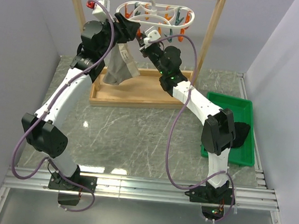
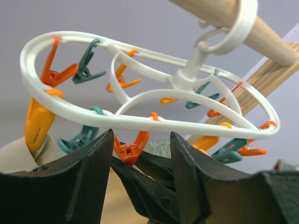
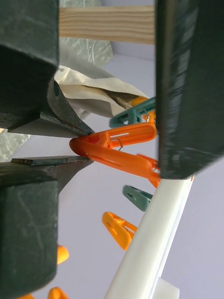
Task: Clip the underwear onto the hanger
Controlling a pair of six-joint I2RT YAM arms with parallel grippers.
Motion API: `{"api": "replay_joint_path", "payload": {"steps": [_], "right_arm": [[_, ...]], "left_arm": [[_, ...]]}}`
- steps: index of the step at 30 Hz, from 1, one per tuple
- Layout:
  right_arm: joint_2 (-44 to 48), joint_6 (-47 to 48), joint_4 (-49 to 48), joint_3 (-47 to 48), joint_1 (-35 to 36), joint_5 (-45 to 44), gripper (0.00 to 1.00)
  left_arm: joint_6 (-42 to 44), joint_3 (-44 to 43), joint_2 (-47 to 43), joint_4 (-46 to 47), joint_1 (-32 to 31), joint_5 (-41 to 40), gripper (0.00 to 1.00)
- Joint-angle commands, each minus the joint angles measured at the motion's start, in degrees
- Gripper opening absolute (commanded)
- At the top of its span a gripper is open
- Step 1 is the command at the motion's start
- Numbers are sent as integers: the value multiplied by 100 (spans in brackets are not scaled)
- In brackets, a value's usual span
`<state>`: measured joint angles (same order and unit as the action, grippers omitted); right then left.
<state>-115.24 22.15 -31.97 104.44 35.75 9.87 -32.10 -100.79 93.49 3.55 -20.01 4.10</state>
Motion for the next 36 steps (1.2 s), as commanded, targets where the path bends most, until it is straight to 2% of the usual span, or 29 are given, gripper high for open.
{"api": "replay_joint_path", "payload": {"steps": [1,6,14,18,23,30,36], "right_arm": [[353,35,-126,-82,90,33,0],[380,35,-143,-108,99,24,0],[353,26,-152,-108,99,6,0],[353,35,-179,-126,108,-38,0],[362,17,-196,-143,90,-38,0],[406,35,-214,-205,90,-64,0],[406,78,-222,-196,108,-90,0]], "left_arm": [[-147,-160,134,180,15,2,56],[-244,-178,187,339,15,231,45],[-358,50,21,488,15,425,42],[-438,385,-270,708,15,513,43],[-587,429,-437,472,15,645,45],[-807,245,-323,348,32,794,49],[-737,60,-103,260,32,522,53]]}}
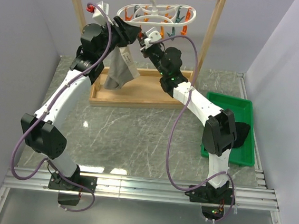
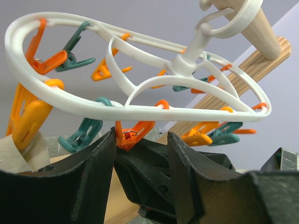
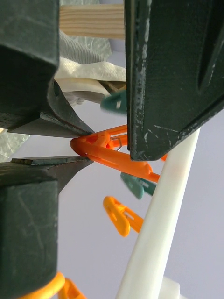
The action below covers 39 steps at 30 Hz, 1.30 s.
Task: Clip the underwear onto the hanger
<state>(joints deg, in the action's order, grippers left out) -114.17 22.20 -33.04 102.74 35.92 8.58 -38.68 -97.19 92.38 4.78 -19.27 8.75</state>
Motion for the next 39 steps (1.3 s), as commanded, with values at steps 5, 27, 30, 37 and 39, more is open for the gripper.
{"api": "replay_joint_path", "payload": {"steps": [5,27,30,37,39], "right_arm": [[255,171,-98,-8,108,-49,0],[185,452,-27,36,275,-137,0],[185,479,-36,10,284,-120,0],[316,426,-19,-184,284,-111,11],[369,391,25,-307,275,-67,26]], "left_arm": [[53,-336,78,287,-77,21,54],[493,-1004,500,-56,-174,-612,46],[484,-1030,518,-29,-165,-603,40],[501,-1074,527,-3,-174,-559,4],[510,-1074,544,-12,-174,-550,0]]}}
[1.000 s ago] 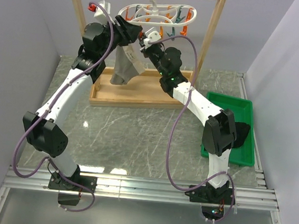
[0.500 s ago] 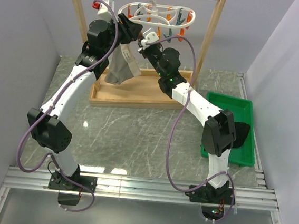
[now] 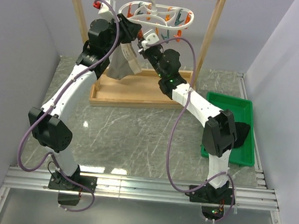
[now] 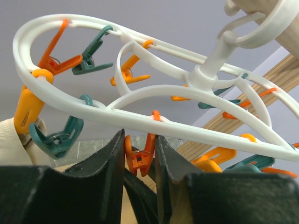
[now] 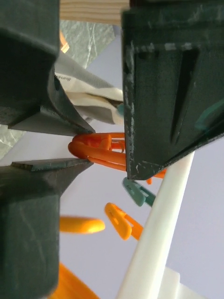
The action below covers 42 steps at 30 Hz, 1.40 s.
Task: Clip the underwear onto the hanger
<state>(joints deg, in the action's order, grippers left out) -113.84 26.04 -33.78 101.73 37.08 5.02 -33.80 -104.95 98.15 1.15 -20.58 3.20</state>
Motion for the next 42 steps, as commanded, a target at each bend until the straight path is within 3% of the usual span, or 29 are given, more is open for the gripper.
{"api": "replay_joint_path", "payload": {"steps": [1,3,6,13,20,26,34,38,42], "right_arm": [[415,-3,82,-276,159,307,31],[512,-134,73,-478,150,351,43],[827,-432,56,-899,133,412,48],[1390,-1056,-41,-2007,106,860,49],[1567,-2865,-137,-2921,36,905,48],[1137,-4693,-163,-2818,-323,694,59],[240,-7031,-877,-2765,-913,606,63],[29,-7473,-141,-2387,-1010,168,62],[28,-7412,275,-2175,-1273,806,63]], "left_arm": [[14,-290,-50,360,-43,14,0],[5,-219,-68,395,-43,5,0],[-12,-211,-68,395,-43,31,0],[-65,-184,-85,395,-25,49,0],[-179,-184,-94,378,-16,137,0],[-276,-210,-94,369,1,216,0],[-364,-167,-129,439,63,277,0],[-408,-158,-121,465,89,304,0],[-417,-166,-112,430,115,321,0]]}}
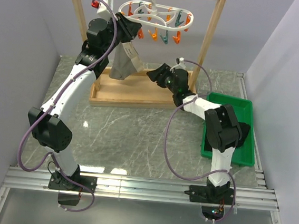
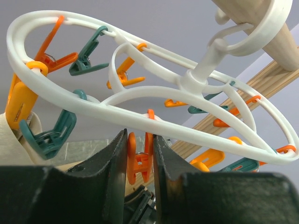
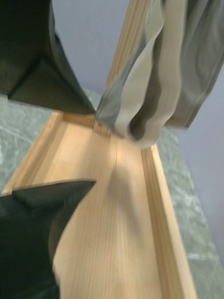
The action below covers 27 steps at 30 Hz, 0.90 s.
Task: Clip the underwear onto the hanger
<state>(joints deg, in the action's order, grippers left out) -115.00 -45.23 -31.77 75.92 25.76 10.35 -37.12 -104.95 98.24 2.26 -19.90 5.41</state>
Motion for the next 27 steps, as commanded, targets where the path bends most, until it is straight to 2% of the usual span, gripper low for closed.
{"api": "replay_joint_path", "payload": {"steps": [1,3,5,6,8,11,13,14,16,17,18,19,22,27], "right_arm": [[179,-189,40,319,-333,570,68],[285,327,475,318,-422,932,68],[311,436,1196,432,-571,1265,71],[329,410,1225,424,-642,1764,77],[364,358,1077,318,-704,1978,83],[-47,498,1314,853,-677,2243,86],[-128,156,719,706,-651,2139,86],[-154,42,3,618,-590,2086,86],[-189,-292,-739,285,-528,1867,86],[-303,-458,-1639,161,-484,1683,87],[-408,-782,-2083,56,-414,1585,87],[-618,-890,-2749,-76,-353,1367,87],[-883,-795,-3780,-375,-37,1102,87],[-1279,-600,-3925,-280,289,821,86]], "left_arm": [[-119,-167,-120,310,39,109,0],[-137,-114,-182,380,56,101,0],[-207,-26,-226,407,65,118,0],[-216,35,-243,407,83,118,0],[-225,114,-322,441,100,127,0],[-287,185,-349,468,118,162,0],[-356,141,-332,459,118,180,0],[-357,141,-340,468,118,180,0],[-348,176,-366,520,118,171,0],[-348,194,-393,521,127,154,0],[-339,229,-402,521,127,136,0],[-374,246,-402,564,127,171,0],[-444,273,-411,574,136,197,0],[-550,229,-358,565,144,197,0]]}}
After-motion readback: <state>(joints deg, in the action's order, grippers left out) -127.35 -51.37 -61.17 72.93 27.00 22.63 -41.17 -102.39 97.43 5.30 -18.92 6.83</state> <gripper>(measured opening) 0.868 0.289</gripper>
